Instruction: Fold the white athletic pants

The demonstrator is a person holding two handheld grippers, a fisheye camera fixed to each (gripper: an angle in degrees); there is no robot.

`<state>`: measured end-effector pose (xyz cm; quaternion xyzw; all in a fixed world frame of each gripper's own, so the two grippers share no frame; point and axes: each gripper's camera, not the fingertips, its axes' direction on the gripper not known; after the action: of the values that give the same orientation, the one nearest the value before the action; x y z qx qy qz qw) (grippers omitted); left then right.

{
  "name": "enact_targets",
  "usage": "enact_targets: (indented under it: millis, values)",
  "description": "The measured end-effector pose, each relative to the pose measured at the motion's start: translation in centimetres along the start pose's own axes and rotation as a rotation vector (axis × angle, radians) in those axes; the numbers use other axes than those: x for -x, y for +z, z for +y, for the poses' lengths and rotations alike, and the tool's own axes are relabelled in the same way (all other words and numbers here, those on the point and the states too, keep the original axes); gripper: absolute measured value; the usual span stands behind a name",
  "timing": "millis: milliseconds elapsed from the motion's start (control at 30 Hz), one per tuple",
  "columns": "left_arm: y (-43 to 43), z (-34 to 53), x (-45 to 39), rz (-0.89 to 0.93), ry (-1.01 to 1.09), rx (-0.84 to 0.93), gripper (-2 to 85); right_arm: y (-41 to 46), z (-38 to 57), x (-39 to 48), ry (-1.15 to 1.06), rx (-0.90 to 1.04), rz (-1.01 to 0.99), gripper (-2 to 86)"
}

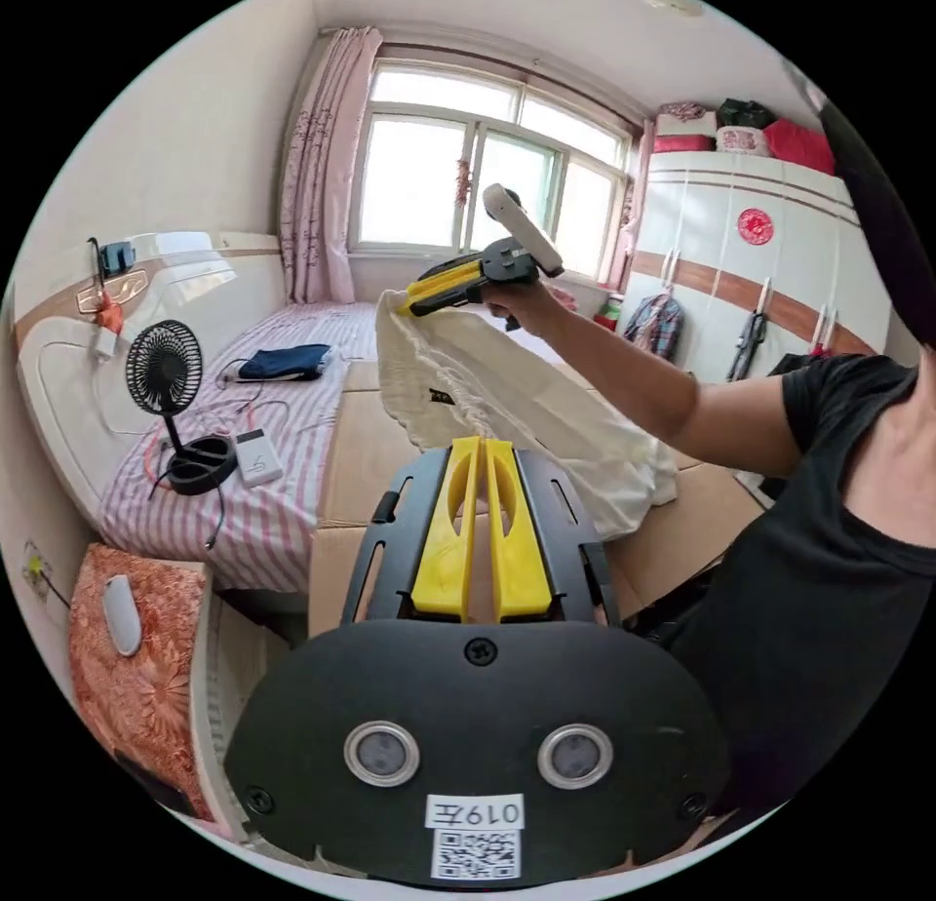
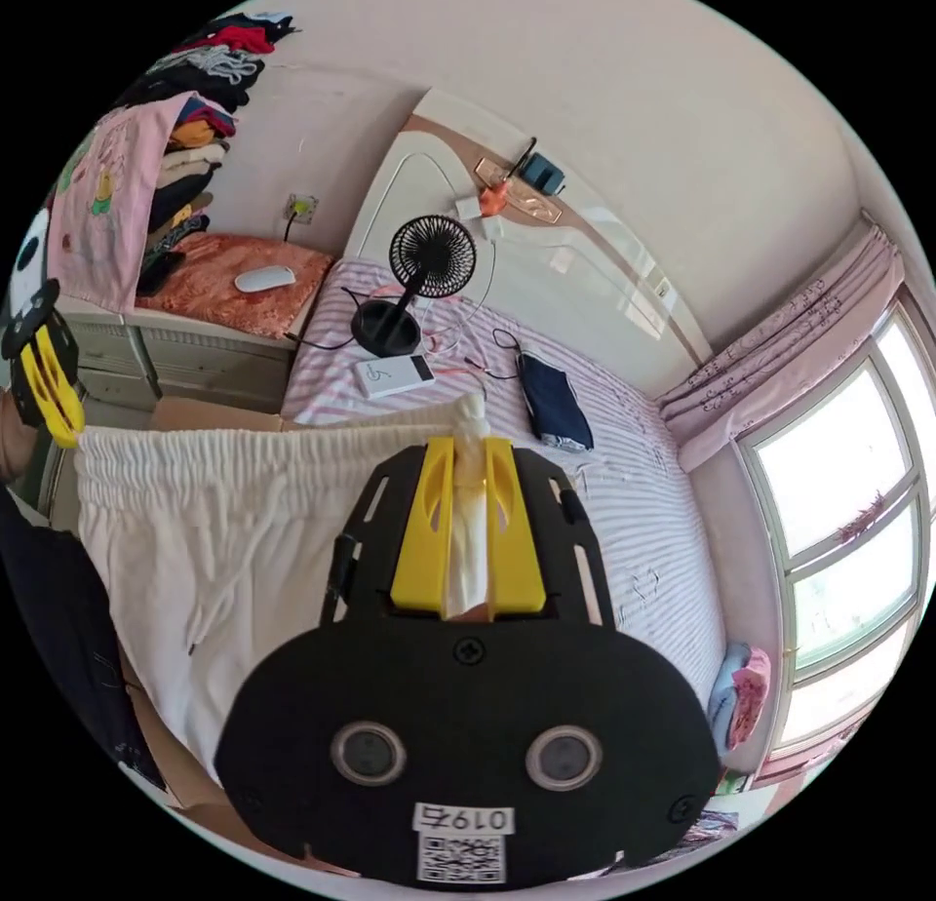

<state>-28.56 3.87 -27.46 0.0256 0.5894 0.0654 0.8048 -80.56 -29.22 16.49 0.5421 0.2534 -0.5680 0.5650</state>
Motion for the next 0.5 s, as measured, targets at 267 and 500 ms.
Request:
enact_targets:
  millis: [267, 500]
  values:
    - [13.1, 1.3, 5.6, -0.42, -0.14, 0.391, 0.8, 7.5, 2.9, -0.7, 0.267, 0.189, -0.245, 4.7]
    - [15.9, 4.6, 5.2, -0.513, -0.24, 0.45, 0.7, -9.4, 16.9, -1.4, 0.4, -0.106, -0.287, 0.3]
